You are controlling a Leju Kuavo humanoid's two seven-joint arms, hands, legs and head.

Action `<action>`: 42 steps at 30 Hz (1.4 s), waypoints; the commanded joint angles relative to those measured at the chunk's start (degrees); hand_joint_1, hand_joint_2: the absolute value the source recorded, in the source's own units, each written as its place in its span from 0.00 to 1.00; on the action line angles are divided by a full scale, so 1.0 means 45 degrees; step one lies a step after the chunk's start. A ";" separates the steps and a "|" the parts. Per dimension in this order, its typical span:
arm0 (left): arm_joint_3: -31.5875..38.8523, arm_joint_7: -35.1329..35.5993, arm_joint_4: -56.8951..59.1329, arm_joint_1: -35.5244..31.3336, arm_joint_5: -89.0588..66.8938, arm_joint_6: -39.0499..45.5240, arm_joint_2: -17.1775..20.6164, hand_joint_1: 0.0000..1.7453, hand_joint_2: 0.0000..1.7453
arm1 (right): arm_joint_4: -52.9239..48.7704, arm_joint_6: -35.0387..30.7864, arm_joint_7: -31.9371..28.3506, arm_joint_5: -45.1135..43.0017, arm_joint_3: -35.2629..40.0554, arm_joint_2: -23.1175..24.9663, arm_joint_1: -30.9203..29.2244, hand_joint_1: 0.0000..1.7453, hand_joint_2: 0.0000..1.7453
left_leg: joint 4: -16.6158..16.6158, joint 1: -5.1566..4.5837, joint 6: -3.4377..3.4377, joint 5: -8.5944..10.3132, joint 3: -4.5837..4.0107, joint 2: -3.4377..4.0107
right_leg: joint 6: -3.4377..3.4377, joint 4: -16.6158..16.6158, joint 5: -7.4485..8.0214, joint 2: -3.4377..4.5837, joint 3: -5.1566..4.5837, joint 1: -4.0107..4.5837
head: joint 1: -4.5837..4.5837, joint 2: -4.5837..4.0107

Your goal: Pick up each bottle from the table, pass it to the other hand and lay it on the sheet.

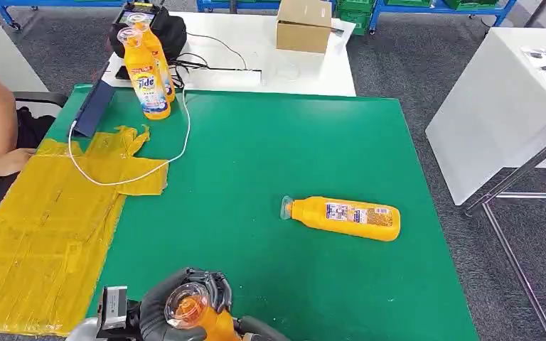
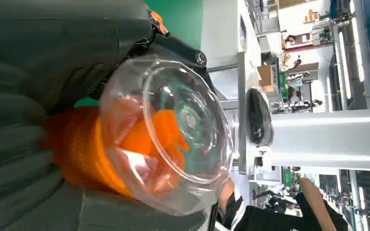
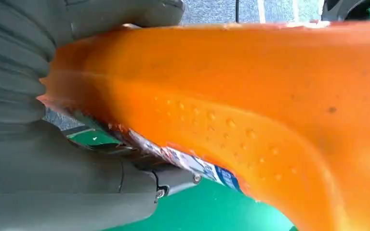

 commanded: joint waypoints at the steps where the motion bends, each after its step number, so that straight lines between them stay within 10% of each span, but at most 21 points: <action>1: -0.0216 -0.0049 0.0490 -0.0191 -0.0135 0.0032 0.0090 1.00 1.00 | 0.0465 0.0017 -0.0016 -0.0032 -0.0076 0.0280 -0.0280 1.00 1.00 | -0.0033 -0.0020 0.0038 -0.0002 0.0046 0.0024 | -0.0075 -0.0022 -0.0005 0.0001 0.0040 -0.0003 | 0.0000 0.0000; 16: 0.0117 -0.0239 0.0142 0.0249 -0.0412 0.0358 0.0115 1.00 1.00 | -0.0022 -0.0782 -0.0059 0.0165 -0.0297 0.0289 0.0057 1.00 1.00 | -0.0013 -0.0009 0.0022 -0.0005 0.0021 0.0019 | -0.0043 -0.0009 -0.0004 0.0005 0.0017 0.0001 | 0.0000 0.0000; 17: 0.0277 -0.0392 -0.0004 0.0402 -0.0806 0.0682 0.0055 1.00 1.00 | -0.0389 -0.1142 0.0177 0.0469 -0.0306 0.0219 0.0138 0.06 1.00 | -0.0027 -0.0018 0.0035 -0.0008 0.0040 0.0028 | -0.0068 -0.0017 -0.0008 0.0007 0.0034 -0.0002 | 0.0000 0.0000; 18: 0.0332 -0.0451 -0.0057 0.0450 -0.0988 0.0803 0.0027 1.00 1.00 | -0.0568 -0.1332 0.0357 0.0692 -0.0320 0.0162 0.0155 0.00 1.00 | -0.0015 -0.0012 0.0027 -0.0009 0.0026 0.0027 | -0.0053 -0.0008 -0.0007 0.0011 0.0025 0.0000 | 0.0000 0.0000; 22: 0.1250 -0.0900 -0.0543 0.0693 -0.2668 0.2455 -0.0364 1.00 1.00 | -0.2460 -0.2326 0.0742 0.1341 -0.0648 -0.0497 0.0815 0.00 1.00 | 0.0005 -0.0011 0.0033 -0.0010 0.0004 0.0016 | -0.0046 0.0009 -0.0014 0.0000 0.0077 0.0000 | 0.0000 0.0000; 23: 0.1705 -0.0999 -0.0850 0.0791 -0.3048 0.2964 -0.0531 1.00 1.00 | -0.3140 -0.2698 0.0889 0.1584 -0.0749 -0.0825 0.1055 0.00 0.00 | -0.0003 -0.0021 0.0046 -0.0011 0.0017 0.0006 | -0.0067 0.0005 -0.0022 -0.0016 0.0092 -0.0005 | 0.0000 0.0000; 42: 0.5494 -0.1231 -0.4897 0.0920 -0.8915 0.8607 -0.1745 1.00 1.00 | -0.8781 -0.5924 0.0937 0.2490 -0.3109 -0.3511 0.4583 0.00 0.00 | 0.0016 -0.0015 0.0046 0.0004 -0.0031 -0.0028 | -0.0037 0.0012 -0.0019 -0.0065 -0.0040 -0.0003 | 0.0000 0.0000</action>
